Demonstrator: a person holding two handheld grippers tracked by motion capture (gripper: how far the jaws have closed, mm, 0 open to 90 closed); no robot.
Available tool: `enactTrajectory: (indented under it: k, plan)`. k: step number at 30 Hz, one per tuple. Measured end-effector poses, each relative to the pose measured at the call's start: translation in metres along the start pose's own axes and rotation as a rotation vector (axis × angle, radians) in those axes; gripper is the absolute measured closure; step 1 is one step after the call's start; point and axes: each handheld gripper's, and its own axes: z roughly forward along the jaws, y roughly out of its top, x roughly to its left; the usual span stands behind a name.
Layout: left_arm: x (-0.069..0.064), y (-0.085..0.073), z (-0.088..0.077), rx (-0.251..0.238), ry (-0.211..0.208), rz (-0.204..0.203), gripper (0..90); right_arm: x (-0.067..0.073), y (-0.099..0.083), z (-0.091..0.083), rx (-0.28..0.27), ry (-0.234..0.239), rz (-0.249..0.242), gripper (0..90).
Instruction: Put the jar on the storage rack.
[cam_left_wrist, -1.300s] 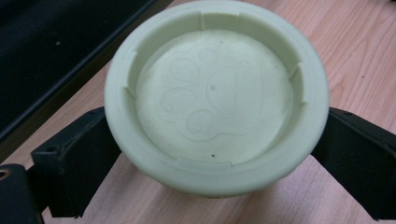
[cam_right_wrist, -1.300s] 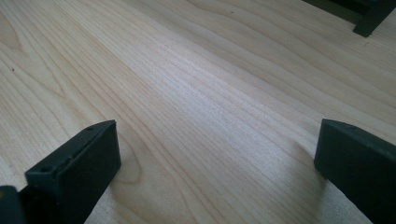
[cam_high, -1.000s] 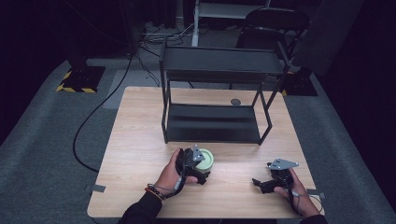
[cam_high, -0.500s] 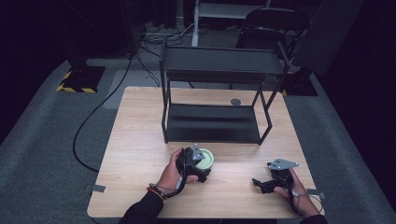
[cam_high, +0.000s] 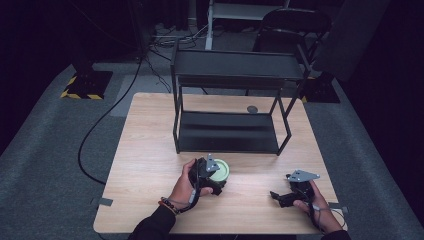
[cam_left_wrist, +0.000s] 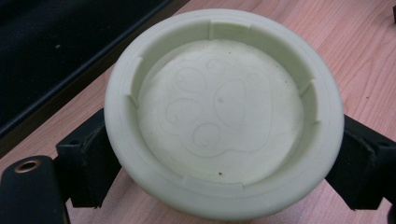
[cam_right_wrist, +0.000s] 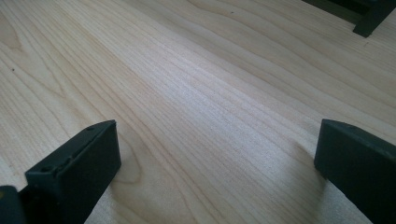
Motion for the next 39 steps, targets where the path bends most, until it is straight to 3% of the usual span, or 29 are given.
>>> enactTrajectory:
  k: [9, 39]
  plan:
    - [0.0005, 0.0005, -0.0027, -0.022, 0.016, -0.010, 10.5, 0.0000, 0.0000, 0.0000, 0.000, 0.000, 0.000, 0.3]
    - [0.0017, 0.0067, -0.0007, -0.006, 0.013, -0.001, 10.5, 0.0000, 0.0000, 0.0000, 0.000, 0.000, 0.000, 0.2]
